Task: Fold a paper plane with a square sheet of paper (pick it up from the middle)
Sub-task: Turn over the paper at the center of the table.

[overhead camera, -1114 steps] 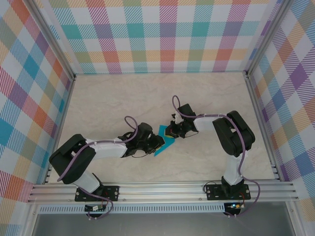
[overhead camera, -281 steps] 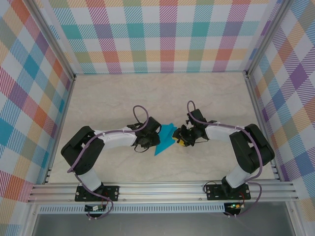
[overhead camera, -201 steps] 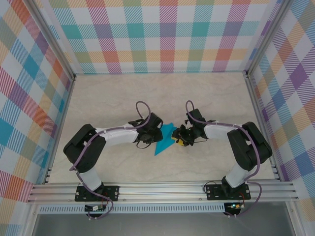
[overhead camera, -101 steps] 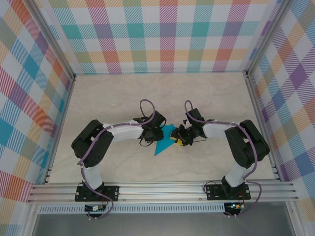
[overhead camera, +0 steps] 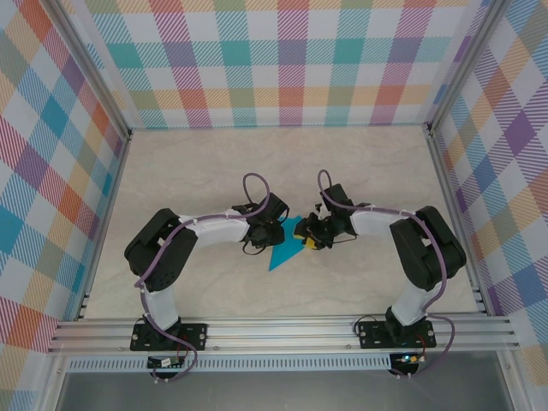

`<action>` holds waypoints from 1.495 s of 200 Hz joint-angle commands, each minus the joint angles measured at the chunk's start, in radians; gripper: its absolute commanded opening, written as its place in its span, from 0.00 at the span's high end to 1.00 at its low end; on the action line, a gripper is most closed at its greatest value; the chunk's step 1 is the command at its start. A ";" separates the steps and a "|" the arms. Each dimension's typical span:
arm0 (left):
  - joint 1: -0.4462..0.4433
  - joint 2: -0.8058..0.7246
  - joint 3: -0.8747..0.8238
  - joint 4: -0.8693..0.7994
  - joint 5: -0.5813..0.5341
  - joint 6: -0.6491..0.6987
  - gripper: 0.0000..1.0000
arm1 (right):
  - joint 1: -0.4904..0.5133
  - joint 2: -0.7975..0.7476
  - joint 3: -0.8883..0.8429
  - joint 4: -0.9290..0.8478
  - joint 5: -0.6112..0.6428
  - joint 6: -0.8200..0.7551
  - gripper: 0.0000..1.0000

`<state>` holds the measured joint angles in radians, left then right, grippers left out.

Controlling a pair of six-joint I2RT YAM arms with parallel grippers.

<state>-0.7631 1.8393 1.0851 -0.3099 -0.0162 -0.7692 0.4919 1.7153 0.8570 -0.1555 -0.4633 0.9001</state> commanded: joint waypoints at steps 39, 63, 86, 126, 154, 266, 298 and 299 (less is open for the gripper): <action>0.011 0.028 -0.037 -0.053 0.006 -0.010 0.77 | 0.005 -0.016 0.009 -0.097 0.063 -0.058 0.57; 0.010 0.028 -0.034 -0.052 0.009 -0.011 0.77 | 0.010 0.027 0.023 -0.069 0.016 -0.058 0.58; 0.010 0.030 -0.034 -0.051 0.012 -0.012 0.77 | 0.026 0.053 0.029 -0.032 -0.019 -0.050 0.60; 0.010 0.031 -0.033 -0.053 0.011 -0.013 0.78 | 0.045 0.076 0.045 -0.023 -0.026 -0.051 0.61; 0.013 0.029 -0.036 -0.052 0.012 -0.016 0.78 | 0.047 0.083 0.059 -0.026 -0.032 -0.053 0.61; 0.071 -0.021 -0.110 0.083 0.110 -0.068 0.77 | 0.042 0.098 0.116 0.053 -0.059 -0.053 0.54; 0.082 -0.043 -0.130 0.098 0.110 -0.090 0.77 | 0.043 0.077 0.066 0.111 -0.049 -0.026 0.52; 0.082 -0.044 -0.131 0.098 0.110 -0.091 0.77 | 0.043 0.075 0.065 0.113 -0.050 -0.024 0.52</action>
<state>-0.7052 1.7992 0.9966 -0.1856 0.1085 -0.8307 0.5320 1.7973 0.9497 -0.1005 -0.4984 0.8608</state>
